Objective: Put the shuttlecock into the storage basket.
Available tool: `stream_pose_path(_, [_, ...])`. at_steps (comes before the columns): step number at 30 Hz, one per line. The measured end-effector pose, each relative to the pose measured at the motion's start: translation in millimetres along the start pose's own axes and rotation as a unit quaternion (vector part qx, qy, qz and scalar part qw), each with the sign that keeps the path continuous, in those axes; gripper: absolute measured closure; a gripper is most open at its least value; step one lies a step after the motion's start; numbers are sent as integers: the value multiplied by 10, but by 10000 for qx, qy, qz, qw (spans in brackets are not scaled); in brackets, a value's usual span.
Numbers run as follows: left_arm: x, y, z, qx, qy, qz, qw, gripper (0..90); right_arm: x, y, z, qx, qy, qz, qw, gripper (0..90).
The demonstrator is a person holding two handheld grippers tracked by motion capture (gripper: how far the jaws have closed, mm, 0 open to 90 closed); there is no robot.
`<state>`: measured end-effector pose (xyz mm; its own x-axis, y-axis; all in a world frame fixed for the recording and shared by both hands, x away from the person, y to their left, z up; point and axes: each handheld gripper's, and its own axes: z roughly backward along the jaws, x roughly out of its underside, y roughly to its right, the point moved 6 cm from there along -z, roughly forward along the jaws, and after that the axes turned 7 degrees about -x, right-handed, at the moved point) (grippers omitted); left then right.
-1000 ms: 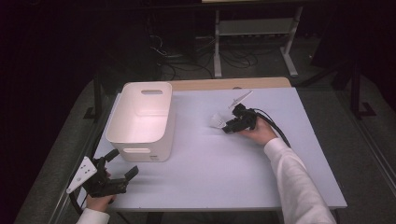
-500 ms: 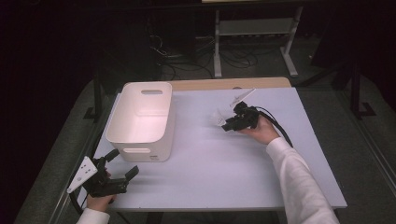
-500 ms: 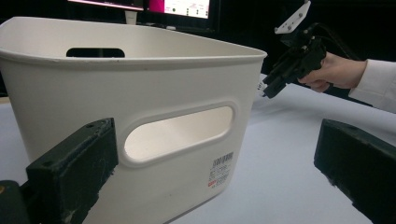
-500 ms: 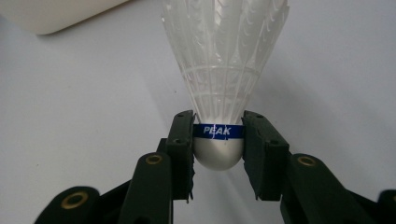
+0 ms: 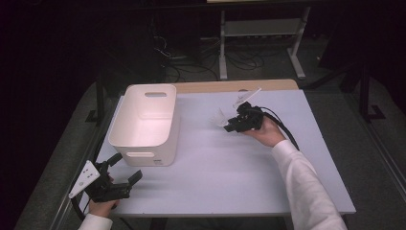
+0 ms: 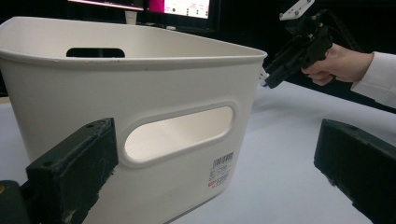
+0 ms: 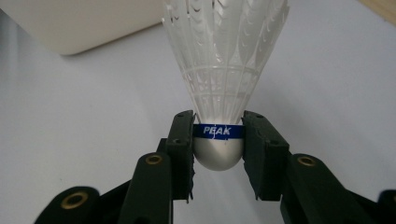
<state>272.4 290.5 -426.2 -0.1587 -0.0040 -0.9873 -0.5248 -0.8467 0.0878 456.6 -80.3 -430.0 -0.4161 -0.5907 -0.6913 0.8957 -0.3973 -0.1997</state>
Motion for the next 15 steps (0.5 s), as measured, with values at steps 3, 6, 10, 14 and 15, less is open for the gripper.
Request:
stream_pose_path(3, [-1, -1, 2, 1, 3, -15, 10000, 0, -57, -32, 28, -8, 81, 90, 9999, 638])
stream_pose_path(6, [4, -3, 2, 3, -24, -8, 10000, 0, -117, -77, 64, -16, 138, 135, 9998, 638])
stream_pose_path(10, [13, 4, -4, 42, -69, 4, 10000, 0, -184, -138, 116, -93, 293, 182, 9994, 637])
stream_pose_path(14, [6, 1, -2, 28, -36, 6, 10000, 0, -195, -153, 135, -121, 342, 186, 9992, 637])
stream_pose_path(15, [3, -1, -1, 28, -26, 6, 10000, 0, -195, -154, 140, -118, 340, 176, 9992, 637])
